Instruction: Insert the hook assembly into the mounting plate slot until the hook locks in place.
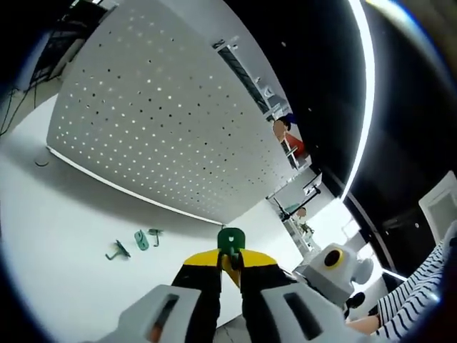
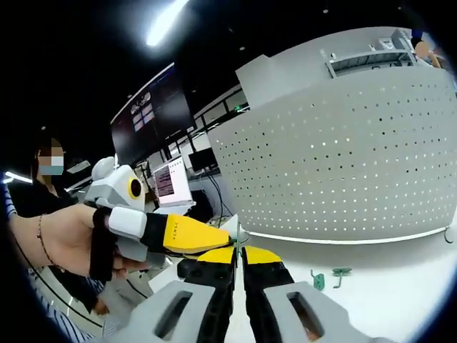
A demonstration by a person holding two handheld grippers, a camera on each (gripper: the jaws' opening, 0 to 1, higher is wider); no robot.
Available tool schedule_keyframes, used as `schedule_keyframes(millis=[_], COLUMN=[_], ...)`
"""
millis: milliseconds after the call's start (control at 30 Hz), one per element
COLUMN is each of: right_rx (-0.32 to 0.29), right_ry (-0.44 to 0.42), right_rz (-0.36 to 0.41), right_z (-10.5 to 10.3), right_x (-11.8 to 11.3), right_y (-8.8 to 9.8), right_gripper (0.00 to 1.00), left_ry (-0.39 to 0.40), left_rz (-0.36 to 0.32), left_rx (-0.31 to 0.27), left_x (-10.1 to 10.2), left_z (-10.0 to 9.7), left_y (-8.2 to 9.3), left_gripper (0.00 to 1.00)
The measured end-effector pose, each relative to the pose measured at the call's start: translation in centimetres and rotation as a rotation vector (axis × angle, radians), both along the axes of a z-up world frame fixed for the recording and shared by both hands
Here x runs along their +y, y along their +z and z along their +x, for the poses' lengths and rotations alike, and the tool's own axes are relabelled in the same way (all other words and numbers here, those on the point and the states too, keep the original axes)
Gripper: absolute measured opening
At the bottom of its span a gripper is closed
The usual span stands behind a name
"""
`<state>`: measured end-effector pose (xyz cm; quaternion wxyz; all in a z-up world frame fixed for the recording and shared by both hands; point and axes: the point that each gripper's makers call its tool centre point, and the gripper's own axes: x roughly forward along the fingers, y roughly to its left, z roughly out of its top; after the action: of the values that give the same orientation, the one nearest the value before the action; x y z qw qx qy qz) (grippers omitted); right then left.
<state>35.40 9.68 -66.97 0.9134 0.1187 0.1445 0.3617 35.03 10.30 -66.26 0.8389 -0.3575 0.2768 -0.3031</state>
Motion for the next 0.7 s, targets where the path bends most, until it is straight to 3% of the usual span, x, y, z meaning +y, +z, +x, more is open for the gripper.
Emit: schedule_keyframes(millis=[700], right_rx=[-0.033], right_ry=[0.001], right_rz=[-0.002], right_z=[-0.12], right_x=[0.04], right_y=[0.28], right_gripper=[0.0], left_ry=[-0.021], left_rz=[0.004], left_rx=[-0.02], left_x=[0.03], left_z=[0.08], left_y=[0.12], left_gripper=[0.02])
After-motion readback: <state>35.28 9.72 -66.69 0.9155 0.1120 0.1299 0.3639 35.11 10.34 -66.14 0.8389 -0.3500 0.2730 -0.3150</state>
